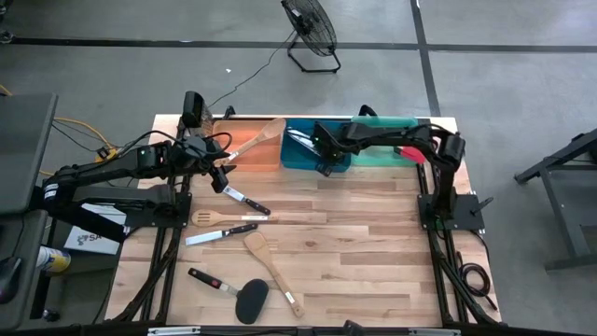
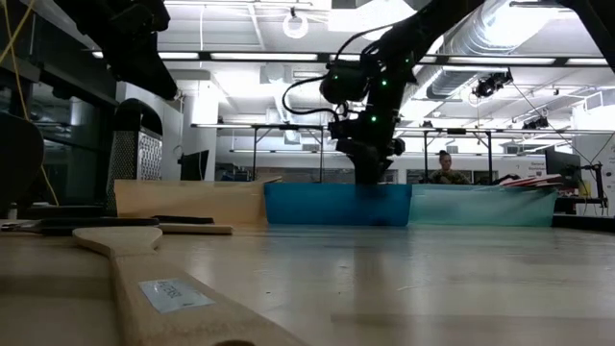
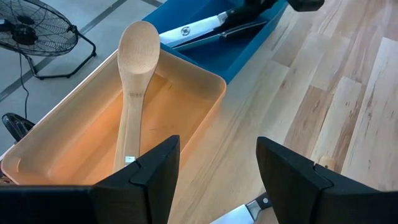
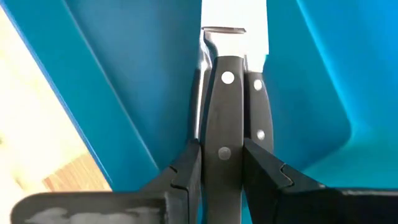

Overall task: Pick & Place Kitchen Items
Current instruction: Put the knife into the blue bin, then put black spatula into the green bin

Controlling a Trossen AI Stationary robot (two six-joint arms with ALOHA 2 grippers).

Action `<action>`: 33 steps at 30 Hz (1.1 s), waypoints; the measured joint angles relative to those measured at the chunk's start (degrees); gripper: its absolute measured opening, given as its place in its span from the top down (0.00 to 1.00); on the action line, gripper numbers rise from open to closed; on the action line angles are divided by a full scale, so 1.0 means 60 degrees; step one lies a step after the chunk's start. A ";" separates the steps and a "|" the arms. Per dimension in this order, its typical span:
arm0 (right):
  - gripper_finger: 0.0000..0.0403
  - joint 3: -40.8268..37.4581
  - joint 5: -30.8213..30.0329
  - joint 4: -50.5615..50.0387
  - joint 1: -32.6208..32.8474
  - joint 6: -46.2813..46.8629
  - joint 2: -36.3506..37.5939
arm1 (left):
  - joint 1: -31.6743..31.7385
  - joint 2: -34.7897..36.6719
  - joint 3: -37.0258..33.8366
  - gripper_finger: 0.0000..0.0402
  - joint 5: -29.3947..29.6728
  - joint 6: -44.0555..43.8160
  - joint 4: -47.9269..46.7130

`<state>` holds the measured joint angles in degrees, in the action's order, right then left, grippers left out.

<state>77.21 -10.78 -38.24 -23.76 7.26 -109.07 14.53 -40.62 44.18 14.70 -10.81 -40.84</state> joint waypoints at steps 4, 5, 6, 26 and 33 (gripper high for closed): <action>0.80 0.0007 0.0382 -0.0024 -0.0191 0.0042 -0.0180 | 0.0002 -0.0004 0.0000 0.48 0.0000 0.0000 0.0000; 0.80 0.0007 0.0448 -0.0083 -0.0228 0.0045 -0.0206 | 0.0002 0.0000 0.0000 0.48 0.0000 0.0000 -0.0003; 0.80 0.0000 0.0519 -0.0085 -0.0259 0.0051 -0.0209 | 0.0002 0.0000 0.0000 0.48 0.0000 0.0000 0.0000; 0.70 0.0011 0.0583 -0.0045 -0.0563 0.0060 -0.0198 | 0.0002 -0.0001 0.0000 0.48 -0.0004 0.0000 -0.0189; 0.48 0.0011 0.0578 0.0000 -0.0563 0.0278 -0.0184 | -0.0001 -0.0002 0.0000 0.48 -0.0004 0.0000 -0.0204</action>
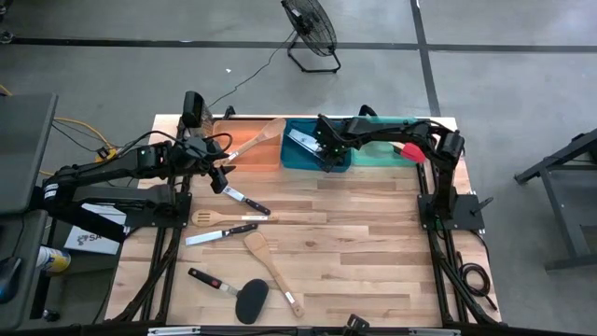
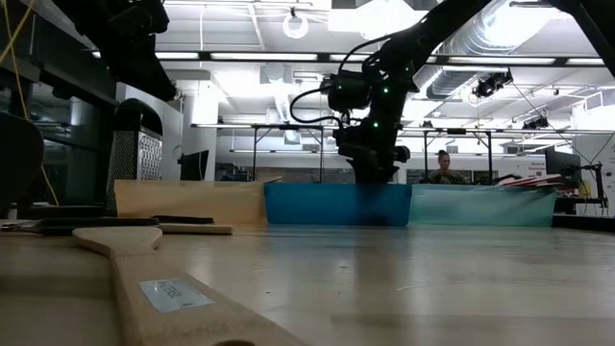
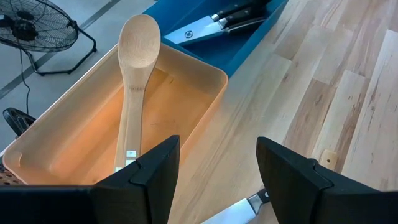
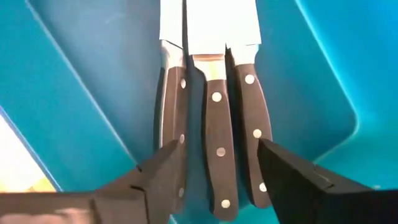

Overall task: Pick & Place Kitchen Items
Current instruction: Put black spatula into the green bin

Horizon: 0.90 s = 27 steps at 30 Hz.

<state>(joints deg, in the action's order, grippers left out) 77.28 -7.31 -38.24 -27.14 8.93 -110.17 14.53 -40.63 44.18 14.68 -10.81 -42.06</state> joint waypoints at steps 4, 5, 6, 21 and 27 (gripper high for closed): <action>0.45 0.0000 -0.0006 -0.0008 0.0000 0.0011 0.0164 | 0.0003 0.0002 0.0000 0.48 0.0000 0.0000 -0.0011; 0.45 0.0000 -0.0005 -0.0008 0.0000 0.0011 0.0262 | -0.0001 0.0002 0.0000 0.48 -0.0003 0.0000 -0.0014; 0.45 0.0000 -0.0031 -0.0007 0.0000 0.0011 0.0362 | 0.0002 -0.0001 0.0000 0.48 -0.0004 0.0000 -0.0017; 0.48 0.0000 -0.0009 -0.0511 0.0377 0.0458 0.2470 | -0.0001 -0.0002 0.0000 0.48 -0.0178 -0.0010 -0.0122; 0.48 0.0000 -0.0036 -0.0816 0.0952 0.0695 0.3174 | -0.0001 0.0000 -0.0004 0.48 -0.0186 -0.0110 -0.0390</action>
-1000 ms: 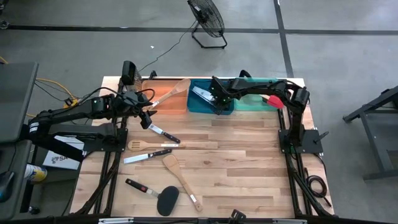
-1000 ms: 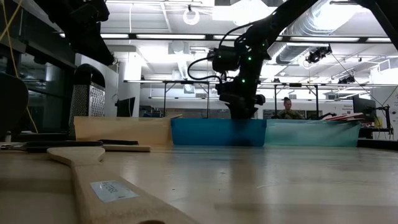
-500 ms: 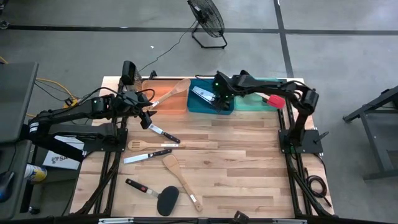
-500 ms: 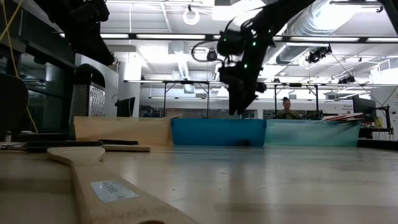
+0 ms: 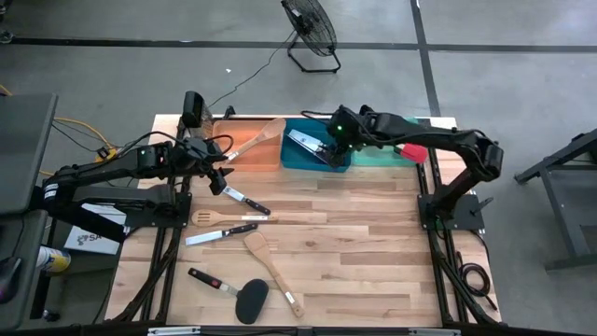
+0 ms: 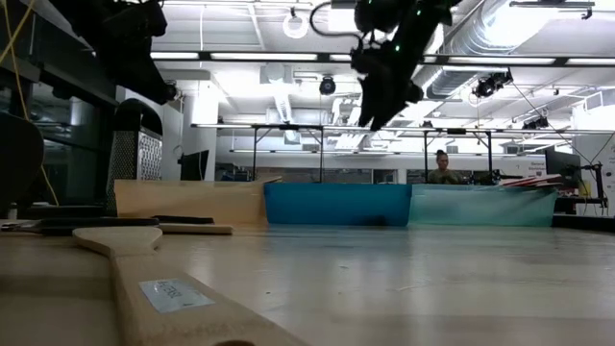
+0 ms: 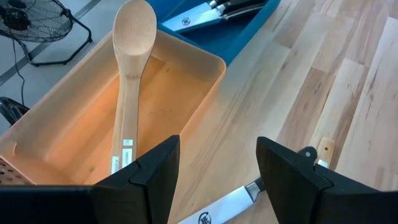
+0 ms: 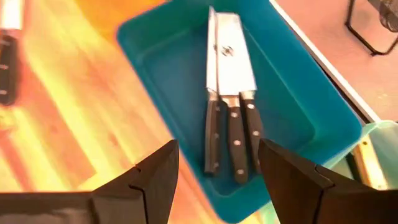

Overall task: Pick & Place Kitchen Items
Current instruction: Put black spatula into the green bin

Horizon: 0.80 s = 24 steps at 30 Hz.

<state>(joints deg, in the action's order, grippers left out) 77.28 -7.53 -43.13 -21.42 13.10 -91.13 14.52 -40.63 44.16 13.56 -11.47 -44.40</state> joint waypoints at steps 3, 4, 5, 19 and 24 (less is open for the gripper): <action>0.48 0.0000 0.0000 -0.0126 0.0371 0.0278 0.0228 | 0.0000 0.0002 0.0000 0.48 -0.0026 -0.0073 -0.0167; 0.47 0.0000 0.0004 -0.0180 0.0498 0.0343 0.0287 | 0.0000 0.0002 0.0000 0.48 -0.0046 -0.0076 -0.0201; 0.47 0.0000 0.0007 -0.0228 0.0645 0.0376 0.0342 | 0.0000 -0.0002 0.0000 0.48 -0.0134 -0.0076 -0.0229; 0.47 0.0000 0.0000 -0.1047 0.2735 0.0790 0.0502 | 0.0000 0.0002 0.0000 0.48 -0.1303 -0.0181 -0.0477; 0.47 0.0000 -0.0243 -0.1014 0.3544 0.0552 0.0502 | 0.0000 0.0002 0.0000 0.48 -0.1392 -0.0224 -0.0745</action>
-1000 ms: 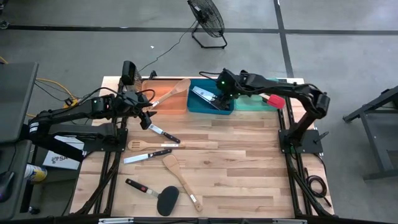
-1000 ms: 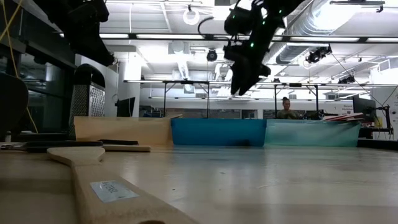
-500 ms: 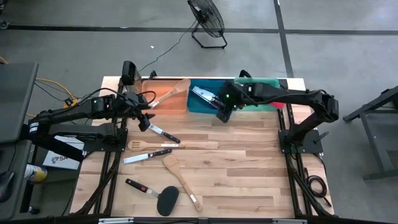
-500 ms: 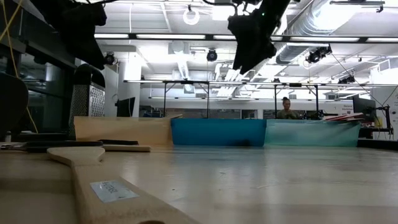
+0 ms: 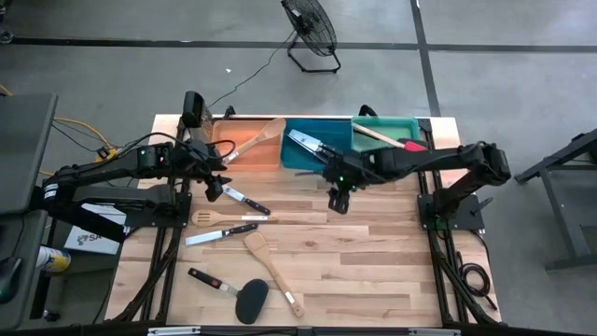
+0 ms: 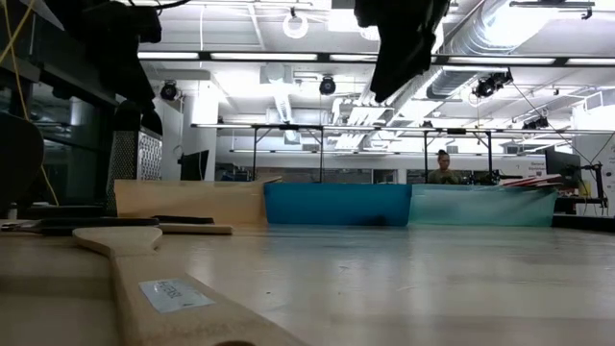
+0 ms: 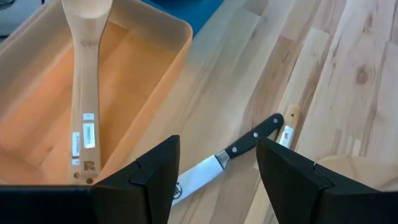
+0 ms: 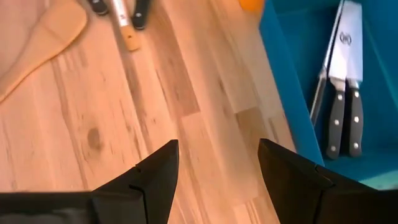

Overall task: Pick & Place Kitchen Items
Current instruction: Put black spatula into the green bin

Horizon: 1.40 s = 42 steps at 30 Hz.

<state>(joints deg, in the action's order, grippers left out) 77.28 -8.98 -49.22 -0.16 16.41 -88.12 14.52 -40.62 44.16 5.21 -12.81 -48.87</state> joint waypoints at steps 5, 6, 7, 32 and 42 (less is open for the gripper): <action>0.47 -0.0440 -0.0822 0.0663 0.0841 -0.0023 0.0039 | 0.0000 0.0000 0.0000 0.48 0.0000 -0.0172 -0.0286; 0.47 -0.0702 -0.0958 0.0973 0.0994 -0.0023 0.0136 | 0.0000 -0.0004 0.0000 0.48 0.0001 -0.0191 -0.0317; 0.47 -0.0978 -0.0985 0.1285 0.1128 -0.0005 0.0233 | 0.0000 0.0000 0.0000 0.48 0.0004 -0.0210 -0.0394; 0.52 -0.4393 0.0043 0.6573 0.1973 0.0326 0.2058 | -0.1012 -0.0004 0.0000 0.48 -0.2432 0.0070 -0.1233; 0.52 -0.4393 0.0147 0.6562 0.1966 0.0301 0.2127 | -0.4362 -0.0370 0.0000 0.48 -0.1503 -0.1787 -0.1080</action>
<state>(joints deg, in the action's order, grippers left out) 50.92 -8.11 -9.85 11.64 18.22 -75.35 -11.65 -42.84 44.16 -3.80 -23.54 -55.35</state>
